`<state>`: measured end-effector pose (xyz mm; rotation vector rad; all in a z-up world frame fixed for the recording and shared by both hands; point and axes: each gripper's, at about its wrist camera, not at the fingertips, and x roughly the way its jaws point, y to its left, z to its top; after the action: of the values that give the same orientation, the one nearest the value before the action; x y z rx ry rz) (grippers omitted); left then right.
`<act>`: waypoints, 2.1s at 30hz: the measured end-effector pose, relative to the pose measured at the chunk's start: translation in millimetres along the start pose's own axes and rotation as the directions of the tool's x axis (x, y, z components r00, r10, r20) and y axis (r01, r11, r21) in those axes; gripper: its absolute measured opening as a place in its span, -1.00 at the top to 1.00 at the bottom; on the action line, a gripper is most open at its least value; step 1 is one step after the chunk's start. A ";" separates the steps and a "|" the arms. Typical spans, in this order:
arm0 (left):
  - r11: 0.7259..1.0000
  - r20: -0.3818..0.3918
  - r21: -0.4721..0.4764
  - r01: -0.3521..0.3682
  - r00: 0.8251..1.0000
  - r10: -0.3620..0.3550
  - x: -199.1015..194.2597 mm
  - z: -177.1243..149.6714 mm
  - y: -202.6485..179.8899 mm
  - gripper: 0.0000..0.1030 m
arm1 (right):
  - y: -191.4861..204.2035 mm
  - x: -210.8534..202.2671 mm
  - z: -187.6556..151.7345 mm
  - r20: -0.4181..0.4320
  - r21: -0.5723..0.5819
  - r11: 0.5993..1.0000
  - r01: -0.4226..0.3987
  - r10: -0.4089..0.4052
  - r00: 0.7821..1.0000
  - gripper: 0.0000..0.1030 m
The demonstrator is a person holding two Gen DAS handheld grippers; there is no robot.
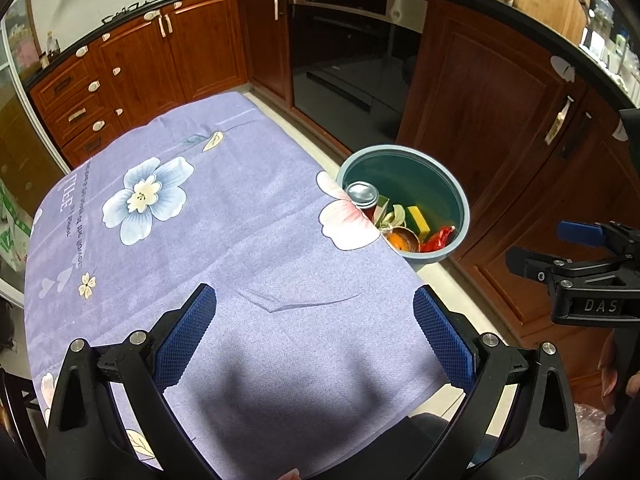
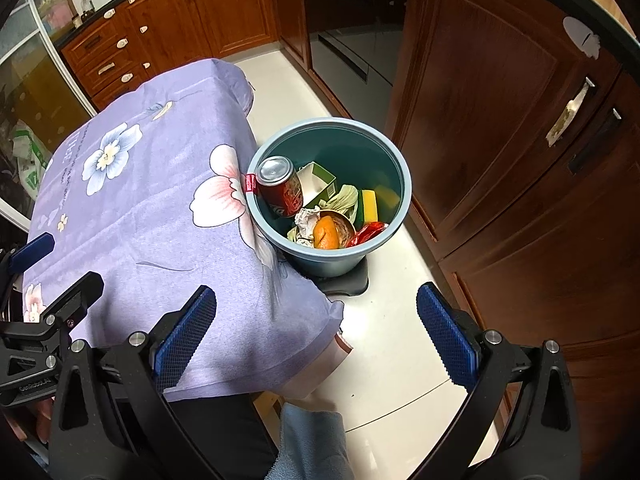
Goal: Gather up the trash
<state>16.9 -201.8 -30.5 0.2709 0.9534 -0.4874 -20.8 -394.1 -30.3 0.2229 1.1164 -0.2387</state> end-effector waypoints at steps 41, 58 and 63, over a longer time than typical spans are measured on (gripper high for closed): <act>1.000 -0.043 0.001 0.027 0.999 -0.027 26.3 -4.9 3.5 -0.92 | -8.1 31.4 -1.5 -0.058 0.026 1.000 0.003 -0.002 0.998 -0.87; 1.000 -0.058 0.026 -0.005 0.998 0.006 31.6 -5.6 -2.3 -0.92 | -11.0 33.4 -0.5 -0.059 0.029 1.000 0.008 -0.006 0.998 -0.87; 1.000 -0.060 0.027 -0.005 0.998 0.007 32.0 -5.8 -2.2 -0.92 | -12.2 33.8 0.4 -0.059 0.029 1.000 0.010 -0.008 0.998 -0.87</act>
<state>27.1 -210.0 -60.3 0.3146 1.0051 -0.4890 -9.9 -408.4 -61.4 0.2526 1.1733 -0.2584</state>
